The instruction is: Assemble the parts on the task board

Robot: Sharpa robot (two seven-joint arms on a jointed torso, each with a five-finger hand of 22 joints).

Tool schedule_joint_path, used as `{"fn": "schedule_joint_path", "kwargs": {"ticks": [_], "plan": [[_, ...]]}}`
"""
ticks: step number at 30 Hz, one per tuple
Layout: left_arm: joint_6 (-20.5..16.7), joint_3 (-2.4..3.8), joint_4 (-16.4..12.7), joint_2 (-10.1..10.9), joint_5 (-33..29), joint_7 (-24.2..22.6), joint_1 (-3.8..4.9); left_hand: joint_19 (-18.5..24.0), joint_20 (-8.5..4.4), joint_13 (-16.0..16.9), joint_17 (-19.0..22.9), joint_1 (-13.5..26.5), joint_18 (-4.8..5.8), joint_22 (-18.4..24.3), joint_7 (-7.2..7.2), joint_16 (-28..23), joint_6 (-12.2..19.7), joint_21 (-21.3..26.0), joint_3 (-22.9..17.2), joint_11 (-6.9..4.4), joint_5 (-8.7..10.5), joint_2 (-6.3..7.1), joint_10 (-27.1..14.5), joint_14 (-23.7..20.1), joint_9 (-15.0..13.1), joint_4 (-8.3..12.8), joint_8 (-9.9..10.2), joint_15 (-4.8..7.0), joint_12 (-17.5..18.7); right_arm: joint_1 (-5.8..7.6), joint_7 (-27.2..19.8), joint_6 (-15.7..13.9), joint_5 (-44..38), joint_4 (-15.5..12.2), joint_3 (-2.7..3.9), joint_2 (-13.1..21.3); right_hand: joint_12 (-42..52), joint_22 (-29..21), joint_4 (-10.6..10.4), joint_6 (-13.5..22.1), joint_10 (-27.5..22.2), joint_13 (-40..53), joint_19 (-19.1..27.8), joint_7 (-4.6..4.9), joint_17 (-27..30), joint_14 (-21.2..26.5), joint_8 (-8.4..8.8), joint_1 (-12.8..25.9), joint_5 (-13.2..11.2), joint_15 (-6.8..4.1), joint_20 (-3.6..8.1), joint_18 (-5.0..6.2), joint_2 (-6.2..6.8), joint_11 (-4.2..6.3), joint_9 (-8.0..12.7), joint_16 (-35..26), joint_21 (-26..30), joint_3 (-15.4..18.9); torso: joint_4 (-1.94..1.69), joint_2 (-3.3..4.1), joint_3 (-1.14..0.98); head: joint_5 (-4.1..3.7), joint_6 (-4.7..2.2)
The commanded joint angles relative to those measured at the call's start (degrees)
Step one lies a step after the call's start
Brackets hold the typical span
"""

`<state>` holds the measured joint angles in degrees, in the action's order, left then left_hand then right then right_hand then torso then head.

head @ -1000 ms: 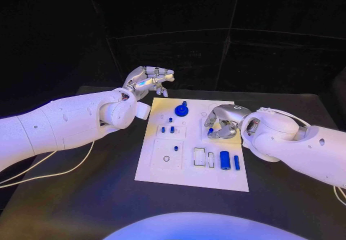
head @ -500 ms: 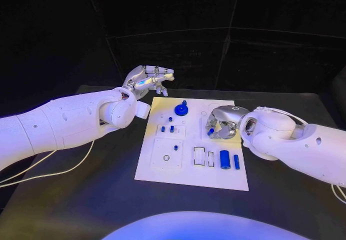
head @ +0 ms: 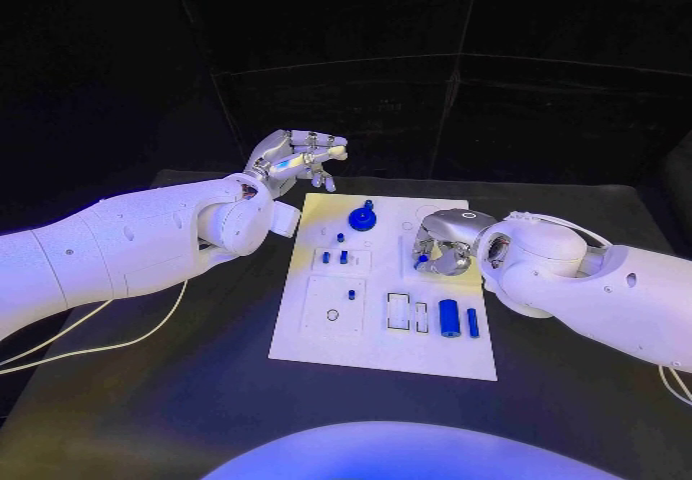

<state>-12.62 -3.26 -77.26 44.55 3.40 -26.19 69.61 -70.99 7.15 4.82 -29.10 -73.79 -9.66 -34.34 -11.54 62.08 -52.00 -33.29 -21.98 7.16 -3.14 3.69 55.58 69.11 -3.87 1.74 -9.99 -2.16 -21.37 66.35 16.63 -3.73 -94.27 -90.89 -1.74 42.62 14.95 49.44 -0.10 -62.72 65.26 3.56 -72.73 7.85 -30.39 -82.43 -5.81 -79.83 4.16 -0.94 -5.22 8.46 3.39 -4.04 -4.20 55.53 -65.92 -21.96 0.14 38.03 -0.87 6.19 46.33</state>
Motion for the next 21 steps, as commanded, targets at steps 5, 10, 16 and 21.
{"fn": "schedule_joint_path", "kwargs": {"ticks": [5,10,16,21], "plan": [[0.40,0.03,-0.05,0.08,-0.12,-0.52,0.08,0.05,0.38,0.05,-0.02,-0.20,-0.72,0.09,-0.13,0.09,0.36,0.27,0.34,0.16,-0.24,-0.14,-0.39,-0.38,-0.05,-0.11,-0.37,0.05,-0.20,0.08,-0.36,-2.81,-1.35,-0.27,0.03,0.02,0.50,1.17,3.16,-1.77,2.95,0.56,-0.70,-0.02,-0.77,-0.03,-0.69,-3.26,-1.24,-0.58,0.61,-0.73,-0.63,0.64,-0.11,0.95,-1.22,-5.88,-0.01,0.01,0.00,0.02,0.09],[0.40,0.03,-0.09,0.13,-0.12,-0.52,0.08,0.05,0.38,0.05,-0.02,-0.20,-0.72,0.09,-0.13,0.09,0.36,0.27,0.34,0.16,-0.24,-0.14,-0.39,-0.38,-0.05,-0.11,-0.37,0.05,-0.20,0.07,-1.03,-5.72,-1.47,-0.91,0.03,0.31,0.78,1.55,3.45,-1.24,3.81,0.89,-0.79,-0.01,-1.19,-0.09,-0.31,-2.30,-1.26,-0.65,0.69,-0.77,0.21,0.76,0.13,1.37,-1.55,-7.02,0.10,-0.03,0.01,-0.02,0.10],[0.40,0.03,0.02,0.13,-0.12,-0.53,0.08,0.05,0.38,0.05,-0.02,-0.20,-0.72,0.09,-0.13,0.09,0.36,0.27,0.34,0.16,-0.24,-0.14,-0.39,-0.38,-0.05,-0.11,-0.37,0.05,-0.20,0.06,-2.15,-9.26,-0.64,-3.11,0.05,1.55,0.93,2.46,4.00,-1.15,4.24,1.12,-1.16,0.10,-1.97,-0.25,-0.23,-2.18,-1.18,-0.69,0.74,-0.94,0.59,0.76,0.20,2.00,-2.19,-8.10,0.11,-0.12,-0.09,-0.15,-0.04],[0.40,0.03,0.16,0.07,-0.12,-0.51,0.08,0.05,0.38,0.05,-0.02,-0.20,-0.72,0.09,-0.13,0.09,0.36,0.27,0.34,0.16,-0.24,-0.14,-0.39,-0.38,-0.05,-0.11,-0.37,0.05,-0.20,0.08,-3.02,-11.45,0.92,-6.45,0.10,3.15,0.93,2.79,4.25,-1.05,4.29,1.20,-1.30,0.15,-2.43,-0.35,-0.17,-2.10,-1.14,-0.67,0.74,-0.99,0.82,0.72,0.23,2.37,-2.45,-8.57,0.02,-0.14,-0.03,-0.31,-0.33]]}}
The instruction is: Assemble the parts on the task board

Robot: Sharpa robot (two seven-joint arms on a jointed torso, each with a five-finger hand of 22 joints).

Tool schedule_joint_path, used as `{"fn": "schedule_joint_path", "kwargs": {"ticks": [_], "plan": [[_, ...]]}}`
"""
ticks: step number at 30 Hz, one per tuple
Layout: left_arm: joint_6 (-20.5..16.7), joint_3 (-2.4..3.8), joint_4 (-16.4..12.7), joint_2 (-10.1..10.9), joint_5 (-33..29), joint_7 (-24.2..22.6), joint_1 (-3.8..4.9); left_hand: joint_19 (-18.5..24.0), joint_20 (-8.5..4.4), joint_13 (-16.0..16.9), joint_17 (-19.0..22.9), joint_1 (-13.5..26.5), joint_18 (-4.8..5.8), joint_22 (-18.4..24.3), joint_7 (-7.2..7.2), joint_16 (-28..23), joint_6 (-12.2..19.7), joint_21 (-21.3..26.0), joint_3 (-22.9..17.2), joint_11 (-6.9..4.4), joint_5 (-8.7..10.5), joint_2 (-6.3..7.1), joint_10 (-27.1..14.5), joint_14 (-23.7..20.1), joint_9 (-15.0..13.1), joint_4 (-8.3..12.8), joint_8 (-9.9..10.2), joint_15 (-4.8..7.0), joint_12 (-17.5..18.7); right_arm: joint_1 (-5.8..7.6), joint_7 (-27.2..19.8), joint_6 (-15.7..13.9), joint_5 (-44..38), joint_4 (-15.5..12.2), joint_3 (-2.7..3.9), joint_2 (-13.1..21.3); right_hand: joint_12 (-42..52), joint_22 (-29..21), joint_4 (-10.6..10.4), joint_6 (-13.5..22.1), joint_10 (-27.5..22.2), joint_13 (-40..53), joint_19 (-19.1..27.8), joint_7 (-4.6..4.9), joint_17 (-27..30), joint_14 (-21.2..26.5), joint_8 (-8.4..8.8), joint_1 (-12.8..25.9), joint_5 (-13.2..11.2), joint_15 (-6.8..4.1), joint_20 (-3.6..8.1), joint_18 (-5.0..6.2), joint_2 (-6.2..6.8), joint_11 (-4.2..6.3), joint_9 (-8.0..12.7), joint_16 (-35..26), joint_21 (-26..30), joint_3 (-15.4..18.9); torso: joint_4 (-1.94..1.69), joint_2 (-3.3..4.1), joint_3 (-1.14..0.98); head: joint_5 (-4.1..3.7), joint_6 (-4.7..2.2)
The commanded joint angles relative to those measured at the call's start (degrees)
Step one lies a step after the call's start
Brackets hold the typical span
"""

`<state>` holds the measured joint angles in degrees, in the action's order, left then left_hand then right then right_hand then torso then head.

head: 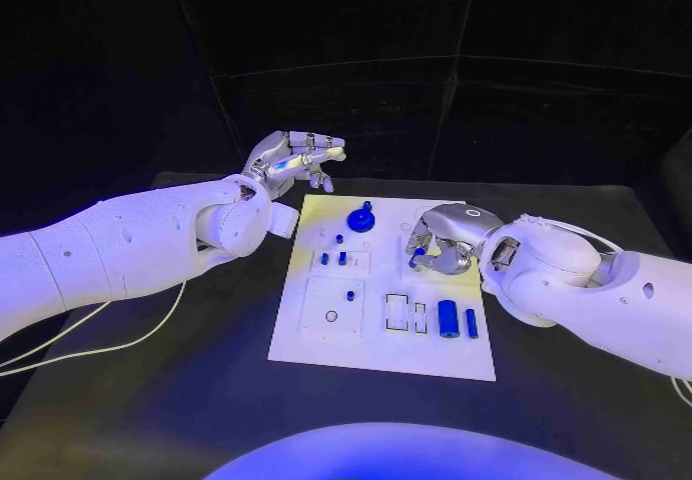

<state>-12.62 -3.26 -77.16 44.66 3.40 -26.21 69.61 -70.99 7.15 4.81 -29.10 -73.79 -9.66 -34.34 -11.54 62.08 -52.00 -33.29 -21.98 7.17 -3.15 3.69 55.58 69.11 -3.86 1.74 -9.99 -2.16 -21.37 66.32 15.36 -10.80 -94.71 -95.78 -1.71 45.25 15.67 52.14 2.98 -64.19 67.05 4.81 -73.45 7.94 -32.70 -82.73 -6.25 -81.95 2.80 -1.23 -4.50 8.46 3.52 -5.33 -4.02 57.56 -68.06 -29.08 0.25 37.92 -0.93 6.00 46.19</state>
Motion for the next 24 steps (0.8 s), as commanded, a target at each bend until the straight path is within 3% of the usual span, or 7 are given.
{"fn": "schedule_joint_path", "kwargs": {"ticks": [1,8,14,19,24], "plan": [[0.41,0.03,0.10,-0.04,-0.12,-0.49,0.08,0.05,0.38,0.06,-0.02,-0.20,-0.72,0.09,-0.13,0.09,0.36,0.27,0.34,0.16,-0.24,-0.14,-0.39,-0.38,-0.06,-0.11,-0.37,0.05,-0.20,0.11,-1.95,-4.66,1.76,-2.23,0.06,0.73,0.22,0.23,1.27,0.45,2.53,-0.01,-0.64,0.07,-0.38,-0.10,0.29,0.08,0.24,-0.37,0.02,-1.02,0.81,2.00,0.06,0.54,-0.43,-1.63,-0.13,-0.02,0.06,-0.16,-0.24],[0.45,0.03,0.36,-0.27,-0.12,-0.51,0.08,0.05,0.38,0.06,-0.02,-0.20,-0.72,0.09,-0.13,0.09,0.36,0.27,0.34,0.16,-0.24,-0.14,-0.39,-0.38,-0.06,-0.11,-0.37,0.05,-0.20,0.12,-2.95,-4.74,3.69,-4.19,0.07,-0.91,0.16,0.34,1.64,0.55,2.46,0.08,-0.64,0.12,-0.51,-0.13,0.36,0.10,0.31,-0.35,0.02,-1.02,1.00,1.95,0.09,0.75,-0.57,-2.33,-0.08,0.03,0.04,-0.12,-0.45],[0.52,0.03,0.49,-0.62,-0.12,-0.52,0.07,0.05,0.38,0.06,-0.02,-0.20,-0.72,0.09,-0.13,0.09,0.36,0.27,0.34,0.16,-0.24,-0.14,-0.39,-0.38,-0.06,-0.11,-0.37,0.05,-0.20,0.05,-4.32,-3.47,4.26,-3.77,0.03,-4.77,0.08,0.45,2.05,0.67,2.36,0.15,-0.61,0.19,-0.55,-0.10,0.43,0.11,0.38,-0.30,0.00,-1.02,1.18,1.87,0.12,0.89,-0.70,-2.99,-0.21,0.10,0.08,-0.17,-0.46],[0.59,0.03,0.49,-0.85,-0.12,-0.51,0.07,0.05,0.38,0.06,-0.02,-0.20,-0.72,0.09,-0.13,0.09,0.36,0.27,0.34,0.16,-0.24,-0.14,-0.39,-0.38,-0.06,-0.11,-0.37,0.05,-0.20,-0.42,-5.50,-2.03,4.41,-3.16,-0.03,-7.80,-0.04,0.41,2.35,0.86,2.17,0.17,-0.52,0.28,-0.51,-0.05,0.54,0.18,0.39,-0.24,-0.03,-1.01,1.37,1.77,0.15,0.93,-0.72,-3.38,-0.28,0.13,0.19,0.12,-0.29],[0.63,0.03,0.48,-1.00,-0.12,-0.48,0.08,0.05,0.38,0.06,-0.02,-0.20,-0.72,0.09,-0.13,0.09,0.36,0.27,0.34,0.16,-0.24,-0.14,-0.39,-0.38,-0.06,-0.11,-0.37,0.05,-0.20,-1.35,-6.46,-0.69,4.46,-1.81,-0.15,-10.24,-0.08,0.46,2.45,0.94,2.10,0.20,-0.49,0.36,-0.67,-0.05,0.59,0.33,0.42,-0.20,-0.05,-1.01,1.48,1.70,0.16,1.06,-0.77,-3.52,-0.17,0.15,0.15,0.68,-0.04]]}}
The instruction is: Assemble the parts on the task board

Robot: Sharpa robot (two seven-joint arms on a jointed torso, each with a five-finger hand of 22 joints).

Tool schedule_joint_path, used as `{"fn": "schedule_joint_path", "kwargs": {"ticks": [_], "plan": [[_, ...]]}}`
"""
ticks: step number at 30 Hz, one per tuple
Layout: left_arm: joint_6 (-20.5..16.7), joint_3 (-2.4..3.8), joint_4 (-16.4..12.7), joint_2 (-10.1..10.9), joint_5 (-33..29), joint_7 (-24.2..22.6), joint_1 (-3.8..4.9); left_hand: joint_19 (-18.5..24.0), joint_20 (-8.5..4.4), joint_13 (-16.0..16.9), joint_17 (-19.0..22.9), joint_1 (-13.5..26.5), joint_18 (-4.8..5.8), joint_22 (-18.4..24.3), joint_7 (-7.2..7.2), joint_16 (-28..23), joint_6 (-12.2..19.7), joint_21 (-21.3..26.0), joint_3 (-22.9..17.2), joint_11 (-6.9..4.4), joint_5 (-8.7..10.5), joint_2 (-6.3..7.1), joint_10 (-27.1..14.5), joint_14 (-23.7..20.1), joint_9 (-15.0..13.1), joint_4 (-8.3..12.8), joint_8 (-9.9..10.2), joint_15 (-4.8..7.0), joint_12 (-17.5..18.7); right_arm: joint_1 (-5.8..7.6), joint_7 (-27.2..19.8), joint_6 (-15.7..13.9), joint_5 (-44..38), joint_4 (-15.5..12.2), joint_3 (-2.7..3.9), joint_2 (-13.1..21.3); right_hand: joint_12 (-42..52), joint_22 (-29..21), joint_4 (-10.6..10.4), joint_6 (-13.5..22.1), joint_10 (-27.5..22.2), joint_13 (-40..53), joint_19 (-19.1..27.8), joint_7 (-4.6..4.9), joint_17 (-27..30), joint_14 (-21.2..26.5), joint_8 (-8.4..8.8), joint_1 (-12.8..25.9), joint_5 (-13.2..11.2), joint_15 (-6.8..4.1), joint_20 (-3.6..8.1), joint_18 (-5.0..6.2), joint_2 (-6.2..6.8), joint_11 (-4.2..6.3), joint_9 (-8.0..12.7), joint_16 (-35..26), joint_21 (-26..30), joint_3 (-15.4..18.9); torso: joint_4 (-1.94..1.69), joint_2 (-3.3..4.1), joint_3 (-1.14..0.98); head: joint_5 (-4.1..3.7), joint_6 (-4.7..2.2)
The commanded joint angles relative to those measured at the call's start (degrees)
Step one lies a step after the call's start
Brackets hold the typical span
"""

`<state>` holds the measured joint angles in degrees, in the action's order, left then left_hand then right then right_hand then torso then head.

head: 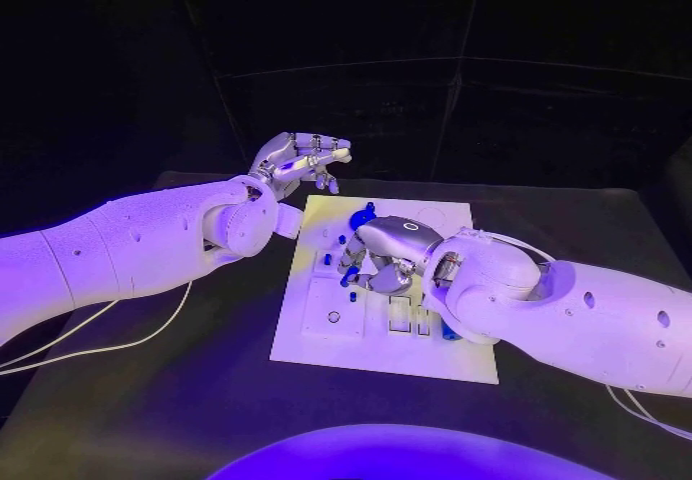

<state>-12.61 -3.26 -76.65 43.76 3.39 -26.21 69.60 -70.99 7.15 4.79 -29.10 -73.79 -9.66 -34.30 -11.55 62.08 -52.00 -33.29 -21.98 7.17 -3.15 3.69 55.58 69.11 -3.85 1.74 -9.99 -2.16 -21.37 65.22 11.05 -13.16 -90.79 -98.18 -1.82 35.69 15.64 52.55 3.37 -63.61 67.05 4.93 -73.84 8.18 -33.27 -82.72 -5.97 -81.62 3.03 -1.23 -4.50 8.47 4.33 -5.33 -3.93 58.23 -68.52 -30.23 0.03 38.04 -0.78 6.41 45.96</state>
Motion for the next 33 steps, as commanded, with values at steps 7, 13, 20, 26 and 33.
{"fn": "schedule_joint_path", "kwargs": {"ticks": [7,13,20,26,33], "plan": [[0.73,0.03,0.01,-0.28,-0.11,-0.49,0.09,0.03,0.40,0.11,0.02,-0.23,-0.73,0.08,-0.13,0.15,0.44,0.29,0.41,0.16,-0.24,-0.24,-0.53,-0.42,-0.09,-0.10,-0.53,0.04,-0.43,-1.57,-2.83,2.82,-0.14,2.76,-0.81,-3.08,-0.06,0.13,2.06,0.37,2.08,0.09,-0.11,0.13,-0.26,-0.07,0.31,0.08,0.22,-0.18,-0.05,-1.03,0.69,1.68,0.06,0.50,-0.36,-2.38,0.09,0.01,-0.04,0.98,0.65],[0.78,0.03,0.09,-0.41,-0.11,-0.46,0.09,0.03,0.40,0.12,0.01,-0.26,-0.74,0.08,-0.12,0.17,0.43,0.30,0.41,0.15,-0.24,-0.28,-0.54,-0.42,-0.10,-0.09,-0.57,0.04,-0.49,-1.98,-2.98,3.54,-0.80,4.25,-1.51,-4.22,-0.09,0.15,2.09,0.42,2.04,0.09,-0.10,0.15,-0.23,-0.07,0.34,0.14,0.27,-0.16,-0.06,-1.03,0.70,1.66,0.07,0.51,-0.38,-2.43,0.08,-0.01,-0.06,1.29,0.95],[0.91,0.03,0.25,-0.64,-0.11,-0.43,0.09,0.03,0.40,0.12,0.01,-0.26,-0.74,0.08,-0.12,0.17,0.43,0.30,0.41,0.15,-0.24,-0.28,-0.54,-0.42,-0.10,-0.09,-0.57,0.04,-0.49,-2.53,-3.30,4.33,-1.39,5.05,-1.74,-5.12,-0.14,0.09,2.17,0.49,1.96,0.11,-0.03,0.17,-0.30,-0.07,0.38,0.19,0.38,-0.14,-0.08,-1.01,0.61,1.64,0.07,0.59,-0.37,-2.64,0.02,0.04,-0.13,1.62,1.17],[0.97,0.03,0.34,-0.75,-0.11,-0.40,0.09,0.03,0.40,0.12,0.01,-0.26,-0.74,0.08,-0.12,0.17,0.43,0.30,0.41,0.15,-0.24,-0.28,-0.54,-0.42,-0.10,-0.09,-0.57,0.04,-0.49,-2.83,-3.57,4.75,-2.27,5.47,-1.78,-5.70,-0.16,0.11,2.21,0.51,1.94,0.11,-0.02,0.18,-0.32,-0.07,0.39,0.19,0.42,-0.13,-0.08,-1.01,0.60,1.63,0.07,0.62,-0.39,-2.70,0.10,0.03,-0.06,1.76,1.35],[1.01,0.03,0.39,-0.84,-0.11,-0.38,0.09,0.03,0.40,0.12,0.01,-0.26,-0.74,0.08,-0.12,0.17,0.43,0.30,0.41,0.15,-0.24,-0.28,-0.54,-0.42,-0.10,-0.09,-0.57,0.04,-0.49,-3.02,-3.49,5.68,-2.70,6.07,-1.82,-6.09,-0.16,0.11,2.21,0.51,1.94,0.11,-0.02,0.18,-0.32,-0.07,0.39,0.19,0.42,-0.13,-0.08,-1.01,0.60,1.63,0.07,0.62,-0.39,-2.70,0.11,0.01,-0.08,1.87,1.52]]}}
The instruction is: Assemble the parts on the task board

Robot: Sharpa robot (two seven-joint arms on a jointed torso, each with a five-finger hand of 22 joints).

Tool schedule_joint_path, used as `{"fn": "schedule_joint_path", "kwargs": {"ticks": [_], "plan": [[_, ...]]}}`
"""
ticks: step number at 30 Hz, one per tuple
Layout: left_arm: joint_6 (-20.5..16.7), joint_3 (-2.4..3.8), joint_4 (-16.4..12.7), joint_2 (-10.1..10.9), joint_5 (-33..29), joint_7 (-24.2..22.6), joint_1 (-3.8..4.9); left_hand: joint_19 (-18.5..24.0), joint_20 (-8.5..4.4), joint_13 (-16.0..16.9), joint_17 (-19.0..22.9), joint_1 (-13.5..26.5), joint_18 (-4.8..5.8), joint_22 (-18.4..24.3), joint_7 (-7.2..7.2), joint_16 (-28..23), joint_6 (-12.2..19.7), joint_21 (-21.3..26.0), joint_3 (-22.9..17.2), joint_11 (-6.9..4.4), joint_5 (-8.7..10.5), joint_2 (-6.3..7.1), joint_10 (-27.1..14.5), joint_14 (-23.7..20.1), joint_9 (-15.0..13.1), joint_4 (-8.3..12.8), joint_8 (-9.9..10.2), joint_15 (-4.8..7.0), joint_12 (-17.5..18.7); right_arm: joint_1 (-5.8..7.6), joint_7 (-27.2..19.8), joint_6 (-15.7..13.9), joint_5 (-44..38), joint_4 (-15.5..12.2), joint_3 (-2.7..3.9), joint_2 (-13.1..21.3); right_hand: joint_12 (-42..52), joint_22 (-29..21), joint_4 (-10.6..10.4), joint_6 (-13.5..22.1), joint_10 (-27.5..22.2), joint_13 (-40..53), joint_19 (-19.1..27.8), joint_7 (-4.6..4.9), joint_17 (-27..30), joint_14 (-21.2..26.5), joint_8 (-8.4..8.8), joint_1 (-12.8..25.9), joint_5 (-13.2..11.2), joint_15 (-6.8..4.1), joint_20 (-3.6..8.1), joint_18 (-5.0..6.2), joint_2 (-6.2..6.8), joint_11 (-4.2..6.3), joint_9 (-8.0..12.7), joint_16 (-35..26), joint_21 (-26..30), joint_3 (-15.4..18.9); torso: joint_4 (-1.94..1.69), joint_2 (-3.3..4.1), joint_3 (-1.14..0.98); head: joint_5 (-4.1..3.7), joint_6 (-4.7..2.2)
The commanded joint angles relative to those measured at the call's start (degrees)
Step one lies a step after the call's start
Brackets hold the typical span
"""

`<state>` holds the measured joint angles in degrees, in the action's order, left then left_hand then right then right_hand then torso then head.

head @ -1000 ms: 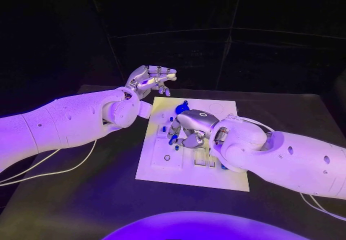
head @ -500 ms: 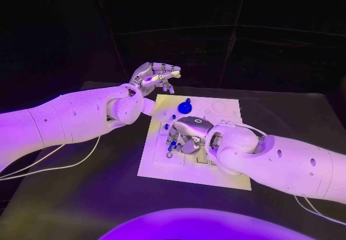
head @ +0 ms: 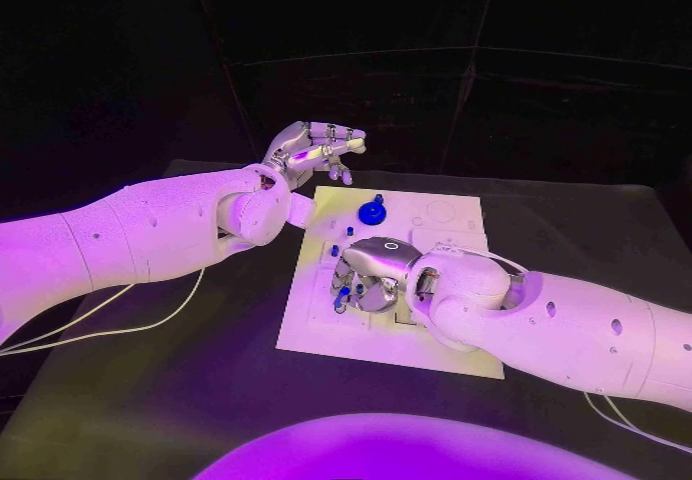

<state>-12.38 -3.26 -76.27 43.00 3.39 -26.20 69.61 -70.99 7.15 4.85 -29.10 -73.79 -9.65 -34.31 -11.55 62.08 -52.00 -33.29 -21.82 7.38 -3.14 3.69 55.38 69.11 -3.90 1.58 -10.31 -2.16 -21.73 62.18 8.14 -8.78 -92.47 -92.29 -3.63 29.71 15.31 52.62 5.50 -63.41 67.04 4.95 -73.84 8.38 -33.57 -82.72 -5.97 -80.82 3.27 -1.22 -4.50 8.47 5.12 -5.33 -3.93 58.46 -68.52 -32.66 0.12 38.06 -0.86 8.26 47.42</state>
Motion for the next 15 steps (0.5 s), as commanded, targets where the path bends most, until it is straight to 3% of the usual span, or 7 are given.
{"fn": "schedule_joint_path", "kwargs": {"ticks": [1,15], "plan": [[0.78,0.03,0.01,-0.07,-0.11,-0.39,0.09,0.03,0.40,0.07,0.01,-0.26,-0.74,0.09,-0.11,0.17,0.43,0.29,0.25,-0.06,-0.24,-0.28,-0.34,-0.42,-0.06,0.07,-0.25,0.04,-0.12,0.02,-0.53,1.39,-1.10,0.28,-0.01,-0.16,0.17,0.04,0.08,0.30,1.94,0.09,-0.03,-0.02,-0.02,-0.07,0.39,-0.60,0.18,-0.13,-0.08,-1.01,-0.20,1.63,0.08,0.39,-0.39,-0.27,0.02,-0.02,0.01,0.04,0.10],[0.82,0.03,0.01,-0.07,-0.11,-0.32,0.09,0.03,0.40,0.07,0.01,-0.26,-0.74,0.09,-0.11,0.17,0.43,0.29,0.25,-0.06,-0.24,-0.28,-0.34,-0.42,-0.06,0.07,-0.25,0.04,-0.12,-0.07,0.18,3.33,-1.85,0.93,-0.07,-0.65,0.15,-0.04,0.13,0.33,1.91,0.10,0.03,-0.01,0.03,-0.05,0.40,-0.57,0.21,-0.12,-0.09,-0.99,-0.21,1.61,0.08,0.38,-0.35,-0.36,0.08,-0.03,-0.01,0.30,0.43]]}}
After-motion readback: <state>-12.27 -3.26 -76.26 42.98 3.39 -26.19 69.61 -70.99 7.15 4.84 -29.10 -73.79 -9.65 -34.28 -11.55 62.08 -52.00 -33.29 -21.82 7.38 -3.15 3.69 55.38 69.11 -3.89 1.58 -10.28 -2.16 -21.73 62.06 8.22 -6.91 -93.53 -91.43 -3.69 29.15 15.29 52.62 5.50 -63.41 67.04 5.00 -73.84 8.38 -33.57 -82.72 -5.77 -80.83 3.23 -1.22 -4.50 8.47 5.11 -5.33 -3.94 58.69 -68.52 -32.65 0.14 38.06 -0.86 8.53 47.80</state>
